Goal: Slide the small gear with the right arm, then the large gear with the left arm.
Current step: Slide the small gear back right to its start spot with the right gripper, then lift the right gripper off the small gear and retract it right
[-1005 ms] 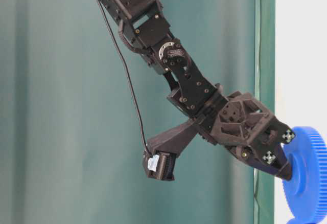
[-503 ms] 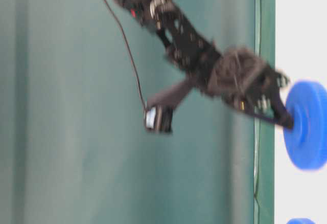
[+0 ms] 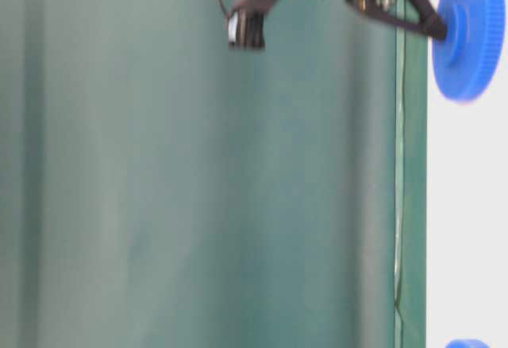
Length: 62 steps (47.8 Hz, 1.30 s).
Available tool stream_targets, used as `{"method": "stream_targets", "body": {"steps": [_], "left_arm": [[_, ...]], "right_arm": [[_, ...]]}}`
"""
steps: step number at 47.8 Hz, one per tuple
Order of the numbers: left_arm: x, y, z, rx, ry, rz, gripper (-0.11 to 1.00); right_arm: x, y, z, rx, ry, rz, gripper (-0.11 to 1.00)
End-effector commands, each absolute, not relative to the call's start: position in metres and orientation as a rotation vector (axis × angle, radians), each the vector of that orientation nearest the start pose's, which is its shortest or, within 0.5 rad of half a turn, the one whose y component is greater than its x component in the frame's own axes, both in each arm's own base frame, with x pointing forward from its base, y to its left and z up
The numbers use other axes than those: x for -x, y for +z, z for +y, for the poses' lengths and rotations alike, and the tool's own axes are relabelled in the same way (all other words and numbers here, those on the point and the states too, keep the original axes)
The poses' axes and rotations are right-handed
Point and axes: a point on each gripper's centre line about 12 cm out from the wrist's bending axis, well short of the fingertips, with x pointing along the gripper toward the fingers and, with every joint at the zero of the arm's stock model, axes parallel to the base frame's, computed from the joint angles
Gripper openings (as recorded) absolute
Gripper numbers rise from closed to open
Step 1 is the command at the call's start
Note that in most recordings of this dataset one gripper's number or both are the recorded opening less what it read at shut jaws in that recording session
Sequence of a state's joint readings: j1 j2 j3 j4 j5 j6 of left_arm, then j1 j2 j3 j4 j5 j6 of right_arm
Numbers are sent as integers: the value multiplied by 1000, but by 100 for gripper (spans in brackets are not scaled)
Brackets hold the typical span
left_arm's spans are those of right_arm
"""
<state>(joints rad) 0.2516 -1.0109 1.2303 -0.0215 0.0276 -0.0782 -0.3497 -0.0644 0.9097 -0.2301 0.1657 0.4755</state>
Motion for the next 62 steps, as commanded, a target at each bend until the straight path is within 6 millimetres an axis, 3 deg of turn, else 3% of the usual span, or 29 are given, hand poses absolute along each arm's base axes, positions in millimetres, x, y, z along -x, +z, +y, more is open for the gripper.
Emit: {"method": "stream_targets", "body": {"steps": [1, 16, 27, 50, 62], "left_arm": [[-181, 247, 46, 134, 260, 217, 0], [-180, 244, 46, 138, 260, 224, 0], [-179, 245, 45, 137, 259, 220, 0], [-179, 244, 45, 137, 258, 223, 0], [-179, 244, 45, 137, 258, 223, 0]], "right_arm": [[-246, 84, -101, -430, -520, 1043, 50], [-200, 84, -88, -530, -591, 1012, 50], [-180, 90, -84, -560, -619, 967, 50], [-185, 104, -87, -529, -603, 903, 50], [-200, 138, -94, -449, -568, 770, 50]]}}
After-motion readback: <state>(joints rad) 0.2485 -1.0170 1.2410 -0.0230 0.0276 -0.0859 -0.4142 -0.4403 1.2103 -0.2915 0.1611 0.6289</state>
